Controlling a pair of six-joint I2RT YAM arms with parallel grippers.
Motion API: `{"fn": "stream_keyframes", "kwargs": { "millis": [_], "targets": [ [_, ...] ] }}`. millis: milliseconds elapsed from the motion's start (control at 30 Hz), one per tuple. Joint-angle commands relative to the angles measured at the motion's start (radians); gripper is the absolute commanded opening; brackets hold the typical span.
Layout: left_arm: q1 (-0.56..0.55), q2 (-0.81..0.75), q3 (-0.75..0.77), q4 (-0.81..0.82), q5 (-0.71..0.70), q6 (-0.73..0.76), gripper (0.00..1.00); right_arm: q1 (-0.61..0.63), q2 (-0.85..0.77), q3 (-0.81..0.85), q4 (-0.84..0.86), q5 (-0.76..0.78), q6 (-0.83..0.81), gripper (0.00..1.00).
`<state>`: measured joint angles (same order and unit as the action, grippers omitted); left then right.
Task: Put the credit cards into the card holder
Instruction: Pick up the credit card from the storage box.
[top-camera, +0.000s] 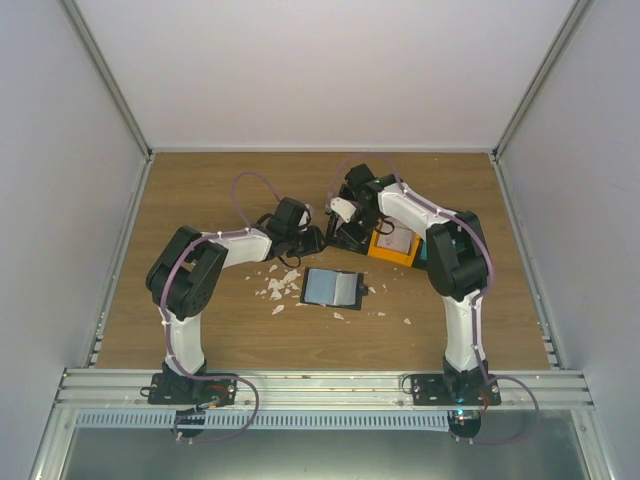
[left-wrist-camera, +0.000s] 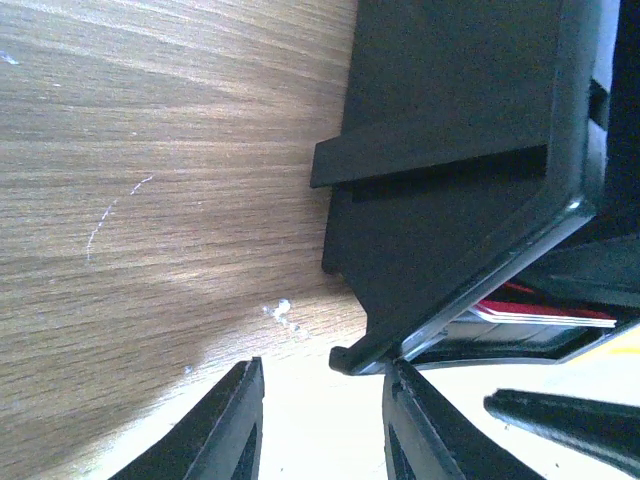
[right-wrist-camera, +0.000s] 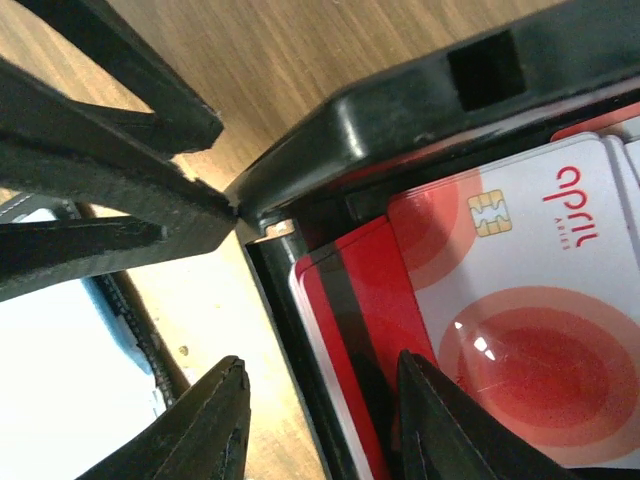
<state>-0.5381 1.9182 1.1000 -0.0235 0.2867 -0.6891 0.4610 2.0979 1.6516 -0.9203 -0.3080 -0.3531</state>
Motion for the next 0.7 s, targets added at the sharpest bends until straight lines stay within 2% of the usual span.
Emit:
{"fn": "stream_keyframes", "kwargs": {
  "millis": [0,267,667],
  "targets": [
    [0.010,-0.027,-0.013,0.021,-0.035,-0.005,0.34,-0.002,0.051,0.028,-0.003,0.030,-0.007,0.43],
    [0.014,-0.027,-0.012,0.020,-0.034,-0.001,0.34,-0.002,0.048,0.035,-0.020,-0.036,-0.031,0.38],
    [0.020,-0.021,-0.012,0.021,-0.033,0.003,0.34,-0.004,0.008,0.029,-0.022,-0.039,-0.032,0.32]
  ]
}}
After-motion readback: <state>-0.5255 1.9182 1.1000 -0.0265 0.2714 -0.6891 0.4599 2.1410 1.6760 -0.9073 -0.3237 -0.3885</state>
